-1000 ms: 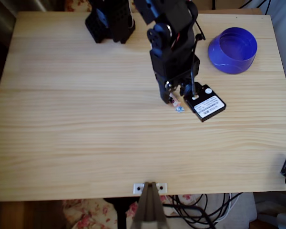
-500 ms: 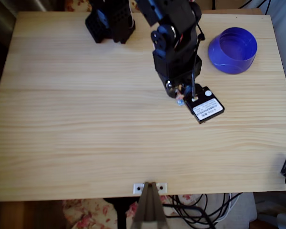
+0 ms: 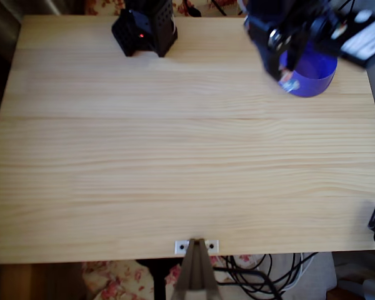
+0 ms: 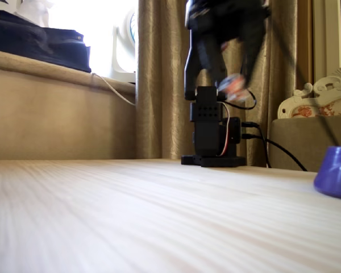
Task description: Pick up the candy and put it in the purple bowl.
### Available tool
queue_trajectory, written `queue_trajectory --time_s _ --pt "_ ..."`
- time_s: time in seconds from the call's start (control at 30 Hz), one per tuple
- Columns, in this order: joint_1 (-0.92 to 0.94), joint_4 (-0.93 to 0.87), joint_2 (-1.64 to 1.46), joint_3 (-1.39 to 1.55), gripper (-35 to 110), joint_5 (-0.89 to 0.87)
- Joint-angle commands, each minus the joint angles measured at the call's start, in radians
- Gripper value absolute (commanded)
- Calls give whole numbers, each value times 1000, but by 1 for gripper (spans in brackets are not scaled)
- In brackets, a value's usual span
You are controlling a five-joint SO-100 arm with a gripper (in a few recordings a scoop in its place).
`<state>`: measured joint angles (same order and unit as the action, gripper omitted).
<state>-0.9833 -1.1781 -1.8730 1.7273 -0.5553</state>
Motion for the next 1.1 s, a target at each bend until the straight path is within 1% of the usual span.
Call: queue_trajectory --time_s 0.0,0.2,0.33,0.57,0.7,1.07 --pt "-103 48 -34 -109 0 -31" --pt "-249 178 67 -115 0 -54" --pt "-296 193 184 -216 0 -61" --pt "-319 195 301 -336 0 -60" --pt "-321 190 328 -357 0 -71" --pt "-341 195 334 -342 10 -104"
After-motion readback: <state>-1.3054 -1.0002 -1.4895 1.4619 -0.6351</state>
